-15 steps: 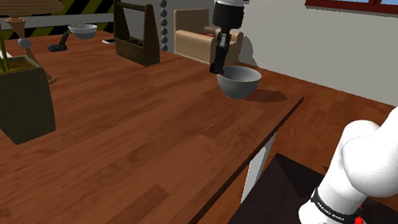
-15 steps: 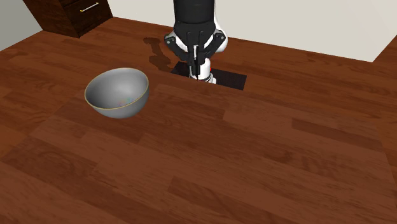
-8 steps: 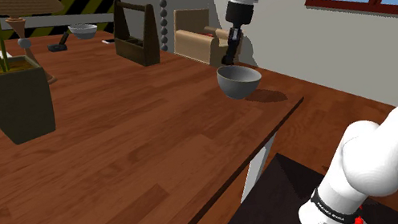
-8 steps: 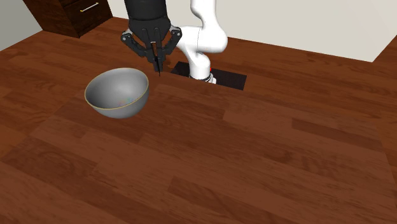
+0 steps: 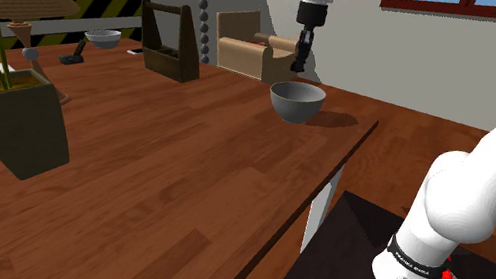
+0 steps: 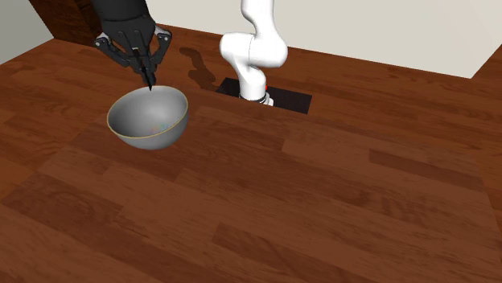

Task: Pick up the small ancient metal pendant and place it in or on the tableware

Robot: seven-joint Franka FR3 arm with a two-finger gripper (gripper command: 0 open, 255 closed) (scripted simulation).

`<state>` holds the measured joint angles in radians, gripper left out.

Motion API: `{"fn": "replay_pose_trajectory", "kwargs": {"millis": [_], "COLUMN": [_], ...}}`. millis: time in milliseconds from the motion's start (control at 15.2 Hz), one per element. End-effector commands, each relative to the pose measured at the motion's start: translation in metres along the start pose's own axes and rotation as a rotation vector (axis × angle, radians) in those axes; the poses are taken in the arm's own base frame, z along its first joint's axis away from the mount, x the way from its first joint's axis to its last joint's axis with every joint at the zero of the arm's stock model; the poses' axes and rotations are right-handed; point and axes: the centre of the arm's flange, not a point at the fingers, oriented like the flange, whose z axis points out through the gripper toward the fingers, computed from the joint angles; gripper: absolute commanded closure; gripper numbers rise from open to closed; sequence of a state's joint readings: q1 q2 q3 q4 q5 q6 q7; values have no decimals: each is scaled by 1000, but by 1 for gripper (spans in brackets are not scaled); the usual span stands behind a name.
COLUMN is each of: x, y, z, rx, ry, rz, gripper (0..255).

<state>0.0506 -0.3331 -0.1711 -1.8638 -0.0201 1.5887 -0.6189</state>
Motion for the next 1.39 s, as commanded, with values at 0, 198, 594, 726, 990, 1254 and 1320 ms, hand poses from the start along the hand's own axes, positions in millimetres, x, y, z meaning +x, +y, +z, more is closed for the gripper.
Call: {"fn": "replay_pose_trajectory", "kwargs": {"millis": [0,198,594,726,990,1254,1320], "x": [-11,-12,-14,-14,-15,-15,-15], "y": [31,31,31,31,31,31,31], "z": [1,16,48,59,68,68,68], "rx": [0,0,0,0,0,0,0], "ry": [0,0,0,0,0,0,0], "rz": [-1,-1,-1,-1,-1,-1,-1], "gripper": [255,255,255,255,255,255,255]}}
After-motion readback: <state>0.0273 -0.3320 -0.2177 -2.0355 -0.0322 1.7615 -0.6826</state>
